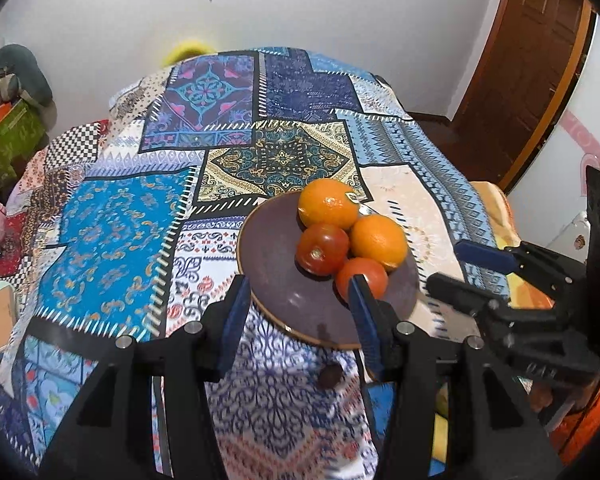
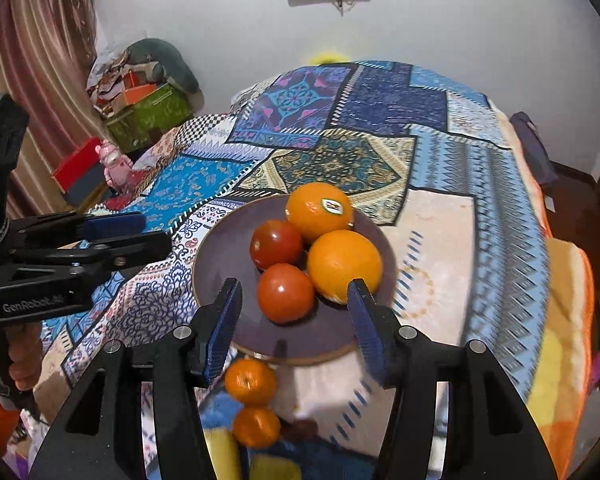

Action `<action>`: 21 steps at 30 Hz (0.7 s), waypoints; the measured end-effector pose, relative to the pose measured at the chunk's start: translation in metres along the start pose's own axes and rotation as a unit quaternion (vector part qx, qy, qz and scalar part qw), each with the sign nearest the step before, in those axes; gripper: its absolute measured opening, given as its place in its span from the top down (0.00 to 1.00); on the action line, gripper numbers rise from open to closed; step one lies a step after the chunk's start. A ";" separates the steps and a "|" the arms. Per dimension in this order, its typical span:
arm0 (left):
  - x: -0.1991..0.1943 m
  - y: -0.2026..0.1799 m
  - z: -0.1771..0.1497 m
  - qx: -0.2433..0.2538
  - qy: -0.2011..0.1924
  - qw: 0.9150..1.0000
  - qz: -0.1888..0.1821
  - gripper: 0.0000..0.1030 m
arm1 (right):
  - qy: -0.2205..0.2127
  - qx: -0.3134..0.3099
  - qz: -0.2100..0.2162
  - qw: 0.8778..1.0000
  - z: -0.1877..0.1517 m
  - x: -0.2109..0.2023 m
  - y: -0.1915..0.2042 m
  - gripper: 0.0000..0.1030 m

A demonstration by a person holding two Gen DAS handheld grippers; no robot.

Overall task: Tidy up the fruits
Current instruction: 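Place both red tomatoes on the purple plate beside the oranges, then withdraw both open grippers from the plate toward the yellow cylinders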

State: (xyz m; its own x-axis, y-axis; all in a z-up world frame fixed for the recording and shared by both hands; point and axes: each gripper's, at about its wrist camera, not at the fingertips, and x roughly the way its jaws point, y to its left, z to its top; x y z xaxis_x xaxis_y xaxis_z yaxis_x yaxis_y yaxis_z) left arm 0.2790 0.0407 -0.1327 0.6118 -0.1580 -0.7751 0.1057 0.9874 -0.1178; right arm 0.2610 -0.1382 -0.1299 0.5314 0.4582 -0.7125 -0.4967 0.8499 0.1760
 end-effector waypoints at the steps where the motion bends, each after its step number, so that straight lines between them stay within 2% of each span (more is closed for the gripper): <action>1: -0.006 -0.002 -0.003 0.002 -0.003 1.000 0.003 0.51 | -0.001 0.001 -0.002 1.000 -0.002 -0.005 -0.002 0.50; 11: -0.032 -0.028 -0.043 -0.007 0.002 1.000 -0.003 0.48 | 0.001 0.012 -0.009 1.000 -0.039 -0.042 -0.012 0.50; 21: -0.014 -0.068 -0.087 -0.017 0.050 0.999 -0.012 0.48 | 0.026 0.010 -0.011 1.000 -0.084 -0.052 -0.016 0.50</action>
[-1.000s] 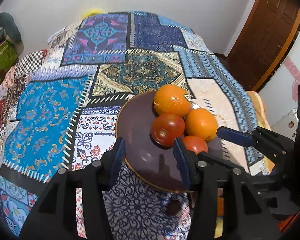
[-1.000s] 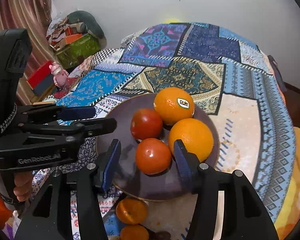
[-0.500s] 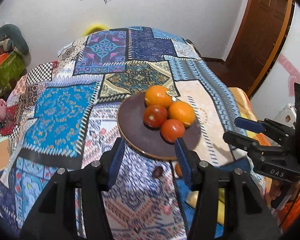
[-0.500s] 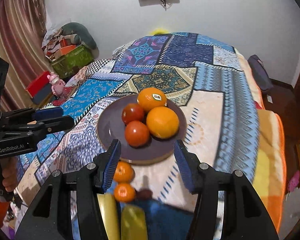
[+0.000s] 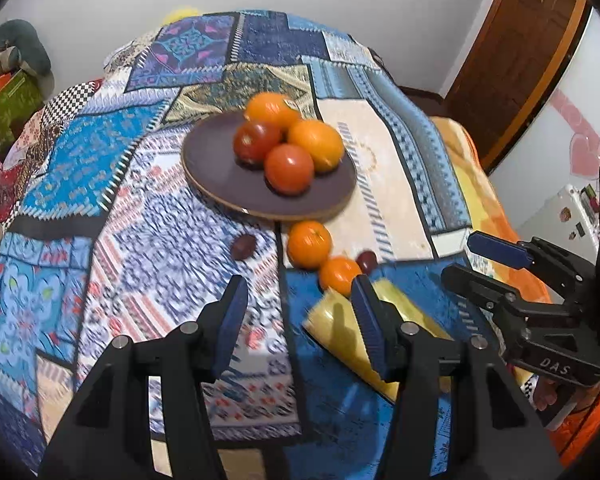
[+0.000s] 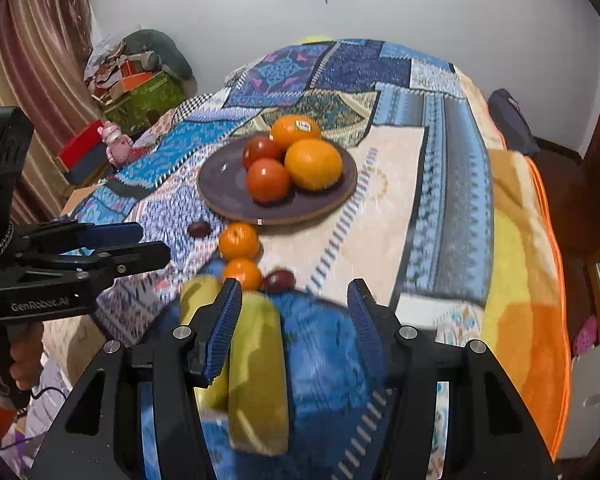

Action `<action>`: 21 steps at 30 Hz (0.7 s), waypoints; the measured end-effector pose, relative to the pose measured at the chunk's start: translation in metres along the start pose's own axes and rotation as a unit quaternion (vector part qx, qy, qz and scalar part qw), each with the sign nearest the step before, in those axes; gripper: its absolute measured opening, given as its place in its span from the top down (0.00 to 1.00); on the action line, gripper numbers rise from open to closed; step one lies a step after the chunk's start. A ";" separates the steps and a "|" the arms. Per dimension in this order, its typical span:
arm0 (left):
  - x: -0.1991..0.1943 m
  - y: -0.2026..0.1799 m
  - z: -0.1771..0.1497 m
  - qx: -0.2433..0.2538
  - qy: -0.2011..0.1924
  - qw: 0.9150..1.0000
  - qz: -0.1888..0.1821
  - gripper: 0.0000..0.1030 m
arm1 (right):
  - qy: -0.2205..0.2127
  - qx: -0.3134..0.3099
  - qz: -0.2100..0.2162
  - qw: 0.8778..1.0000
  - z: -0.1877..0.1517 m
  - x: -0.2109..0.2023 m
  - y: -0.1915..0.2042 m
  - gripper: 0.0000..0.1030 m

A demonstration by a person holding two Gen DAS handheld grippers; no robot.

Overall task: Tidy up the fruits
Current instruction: 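Withdraw both open grippers from the plate toward the yellow cylinders, then grasp a yellow cylinder with the right gripper while the left gripper grasps the other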

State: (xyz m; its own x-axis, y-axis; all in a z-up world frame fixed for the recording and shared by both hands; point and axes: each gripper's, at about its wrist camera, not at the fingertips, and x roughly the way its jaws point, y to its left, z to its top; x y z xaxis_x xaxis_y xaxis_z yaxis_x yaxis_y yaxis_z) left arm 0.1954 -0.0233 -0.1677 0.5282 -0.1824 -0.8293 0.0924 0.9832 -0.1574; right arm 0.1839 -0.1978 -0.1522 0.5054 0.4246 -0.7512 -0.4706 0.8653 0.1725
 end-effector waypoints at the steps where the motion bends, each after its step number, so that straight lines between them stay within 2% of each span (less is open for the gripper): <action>1: 0.002 -0.004 -0.003 0.001 0.003 1.000 -0.001 0.48 | 0.002 -0.001 -0.001 1.000 -0.003 0.000 0.000 0.50; 12: 0.027 -0.036 -0.034 0.003 0.047 0.999 -0.008 0.43 | 0.026 0.000 0.004 1.000 -0.039 -0.003 -0.002 0.50; 14: 0.029 -0.038 -0.039 -0.001 0.044 0.999 -0.012 0.38 | 0.032 -0.005 0.001 0.999 -0.044 -0.002 -0.002 0.50; 21: 0.037 -0.044 -0.041 -0.002 0.036 0.999 0.002 0.36 | 0.032 0.001 0.002 0.999 -0.049 -0.004 -0.007 0.47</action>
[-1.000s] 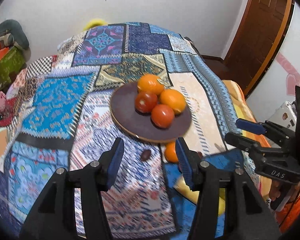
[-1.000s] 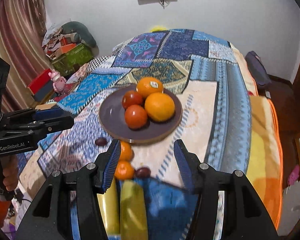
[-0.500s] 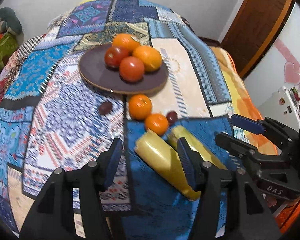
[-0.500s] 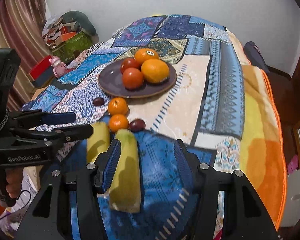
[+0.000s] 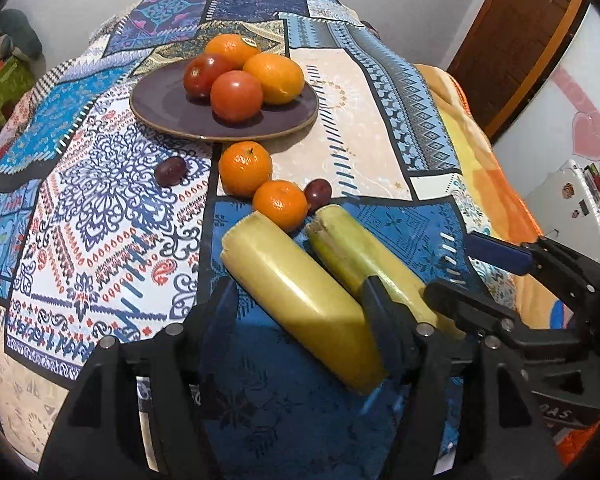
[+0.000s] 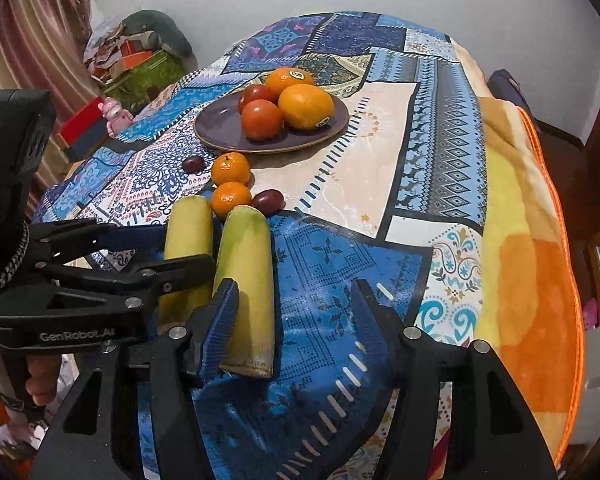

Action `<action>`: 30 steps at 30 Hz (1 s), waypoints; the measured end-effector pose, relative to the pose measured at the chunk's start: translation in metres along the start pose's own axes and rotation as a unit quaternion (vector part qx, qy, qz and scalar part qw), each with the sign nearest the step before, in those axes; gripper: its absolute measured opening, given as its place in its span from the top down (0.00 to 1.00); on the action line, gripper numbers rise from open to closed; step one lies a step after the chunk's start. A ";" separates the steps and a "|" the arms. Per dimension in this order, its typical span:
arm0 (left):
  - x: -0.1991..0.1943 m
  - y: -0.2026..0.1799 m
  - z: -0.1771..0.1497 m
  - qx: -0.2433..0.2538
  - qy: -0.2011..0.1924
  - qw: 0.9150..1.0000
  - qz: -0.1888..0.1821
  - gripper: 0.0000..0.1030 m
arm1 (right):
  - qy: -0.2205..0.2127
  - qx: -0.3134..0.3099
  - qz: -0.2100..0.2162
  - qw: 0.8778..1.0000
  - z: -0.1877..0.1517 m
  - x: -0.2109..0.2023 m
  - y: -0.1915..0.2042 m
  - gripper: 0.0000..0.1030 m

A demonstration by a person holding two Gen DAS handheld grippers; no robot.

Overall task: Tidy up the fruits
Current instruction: 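Grasp a yellow cylinder with the right gripper while the left gripper grasps the other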

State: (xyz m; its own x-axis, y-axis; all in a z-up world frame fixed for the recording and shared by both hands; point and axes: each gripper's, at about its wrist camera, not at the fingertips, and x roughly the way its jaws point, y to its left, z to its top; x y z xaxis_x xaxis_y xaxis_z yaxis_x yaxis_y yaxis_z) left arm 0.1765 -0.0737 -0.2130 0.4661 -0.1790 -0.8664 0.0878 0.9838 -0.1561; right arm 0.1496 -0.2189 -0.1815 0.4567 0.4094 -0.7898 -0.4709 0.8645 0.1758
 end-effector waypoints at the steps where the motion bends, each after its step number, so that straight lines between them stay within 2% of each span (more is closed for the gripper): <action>1: 0.002 0.001 0.000 -0.003 -0.002 1.000 0.004 0.35 | 0.000 0.001 0.002 1.000 0.000 0.000 -0.001 0.47; 3: 0.006 0.005 -0.001 -0.013 -0.004 1.000 0.004 0.31 | 0.001 0.003 0.005 1.000 0.000 0.000 -0.001 0.47; 7: 0.008 0.002 -0.004 -0.013 -0.012 1.000 0.014 0.31 | 0.007 0.005 0.015 1.000 0.002 0.003 0.002 0.47; 11: 0.008 0.005 -0.005 -0.008 -0.013 1.000 0.006 0.34 | 0.013 0.007 0.029 0.999 0.002 0.008 0.006 0.47; 14: 0.002 0.009 -0.006 -0.001 -0.012 1.000 -0.001 0.40 | 0.022 0.015 0.048 0.998 0.004 0.015 0.006 0.47; 18: -0.005 0.020 -0.008 -0.003 -0.012 1.000 -0.001 0.40 | 0.030 0.011 0.051 0.998 0.006 0.025 0.011 0.47; 21: -0.003 0.026 -0.007 -0.020 -0.004 1.000 -0.007 0.41 | 0.038 0.019 0.068 0.997 0.006 0.030 0.009 0.53; 24: 0.002 0.020 -0.006 -0.014 -0.003 1.000 0.004 0.41 | 0.043 0.019 0.082 0.996 0.004 0.031 0.010 0.64; 30: 0.003 0.012 -0.006 0.011 -0.008 1.000 0.021 0.42 | 0.038 -0.007 0.051 0.998 -0.001 0.025 0.018 0.65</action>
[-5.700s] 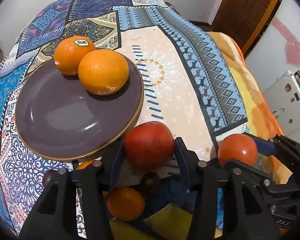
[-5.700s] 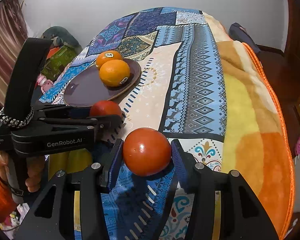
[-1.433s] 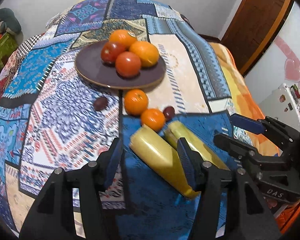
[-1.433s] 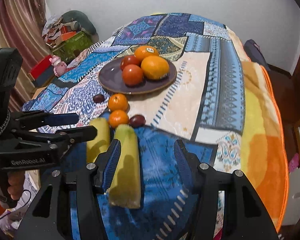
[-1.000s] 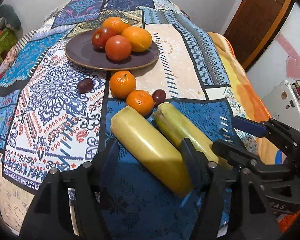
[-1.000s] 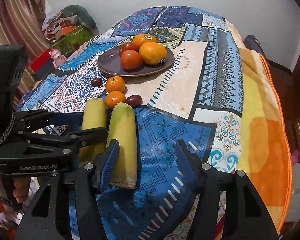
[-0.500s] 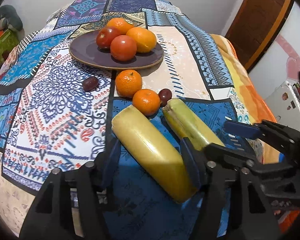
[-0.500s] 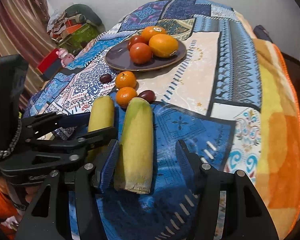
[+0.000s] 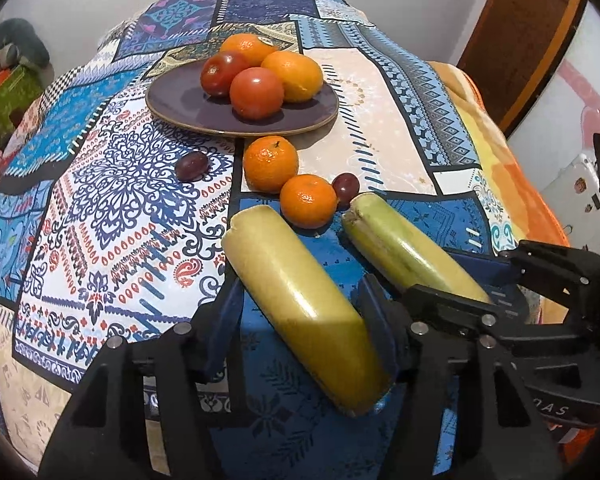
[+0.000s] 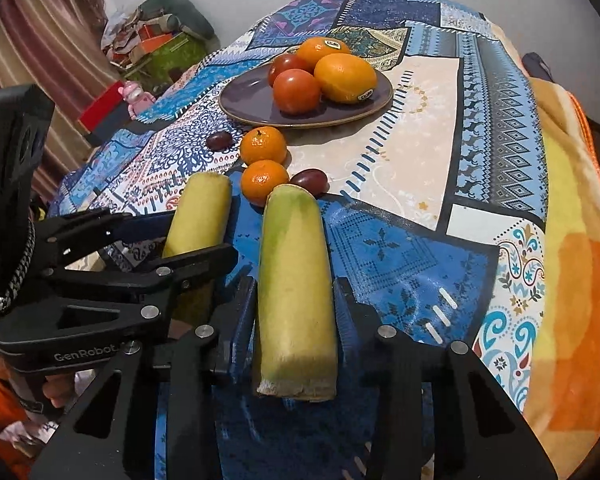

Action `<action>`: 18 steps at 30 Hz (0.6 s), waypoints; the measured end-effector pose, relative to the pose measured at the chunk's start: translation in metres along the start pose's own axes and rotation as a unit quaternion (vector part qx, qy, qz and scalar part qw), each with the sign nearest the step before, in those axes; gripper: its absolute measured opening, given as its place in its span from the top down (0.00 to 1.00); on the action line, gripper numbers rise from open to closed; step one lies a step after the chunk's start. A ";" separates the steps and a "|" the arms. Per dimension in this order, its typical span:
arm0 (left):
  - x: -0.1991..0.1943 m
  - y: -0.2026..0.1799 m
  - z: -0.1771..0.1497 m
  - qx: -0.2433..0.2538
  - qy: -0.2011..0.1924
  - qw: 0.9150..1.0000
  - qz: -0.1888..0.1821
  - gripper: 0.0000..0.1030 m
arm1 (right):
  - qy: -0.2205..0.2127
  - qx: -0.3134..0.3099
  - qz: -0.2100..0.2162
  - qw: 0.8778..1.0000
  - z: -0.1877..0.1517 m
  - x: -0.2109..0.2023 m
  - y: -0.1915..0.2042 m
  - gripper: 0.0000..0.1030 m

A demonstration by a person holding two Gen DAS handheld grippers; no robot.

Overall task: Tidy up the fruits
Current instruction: 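Grasp a yellow cylinder with the right gripper while the left gripper grasps the other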

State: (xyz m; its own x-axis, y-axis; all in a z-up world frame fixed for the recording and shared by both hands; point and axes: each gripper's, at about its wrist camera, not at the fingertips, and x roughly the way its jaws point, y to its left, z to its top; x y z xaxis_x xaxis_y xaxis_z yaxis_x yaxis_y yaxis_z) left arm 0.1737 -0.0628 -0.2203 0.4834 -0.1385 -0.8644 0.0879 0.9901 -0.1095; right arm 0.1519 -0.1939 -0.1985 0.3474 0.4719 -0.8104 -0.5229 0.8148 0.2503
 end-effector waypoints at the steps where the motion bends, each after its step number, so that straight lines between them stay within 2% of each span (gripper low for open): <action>1: -0.001 0.002 0.000 -0.001 0.001 1.000 -0.001 0.42 | -0.001 -0.003 -0.005 1.000 0.000 0.000 0.002 0.65; 4: -0.010 0.007 0.000 -0.001 -0.003 1.000 0.002 0.44 | -0.001 -0.011 -0.015 1.000 0.000 0.001 0.006 0.65; 8: -0.027 0.016 -0.003 0.012 -0.018 1.000 0.023 0.46 | 0.004 -0.020 -0.003 1.000 0.001 0.002 0.013 0.65; 11: -0.033 0.026 -0.003 0.002 -0.016 1.000 0.016 0.46 | 0.004 -0.029 -0.010 1.000 0.003 0.006 0.018 0.65; 15: -0.023 0.025 -0.002 -0.010 -0.004 1.000 0.003 0.46 | 0.005 -0.026 -0.009 1.000 0.007 0.009 0.018 0.65; 18: -0.012 0.016 -0.003 -0.004 -0.002 1.000 0.012 0.45 | 0.006 -0.027 -0.010 1.000 0.007 0.010 0.019 0.65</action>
State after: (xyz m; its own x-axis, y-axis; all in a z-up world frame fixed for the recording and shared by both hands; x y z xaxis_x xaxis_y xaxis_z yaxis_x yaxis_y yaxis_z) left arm 0.1669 -0.0452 -0.2125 0.4891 -0.1158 -0.8645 0.0705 0.9932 -0.0931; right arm 0.1511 -0.1713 -0.1986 0.3499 0.4508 -0.8212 -0.5572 0.8048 0.2043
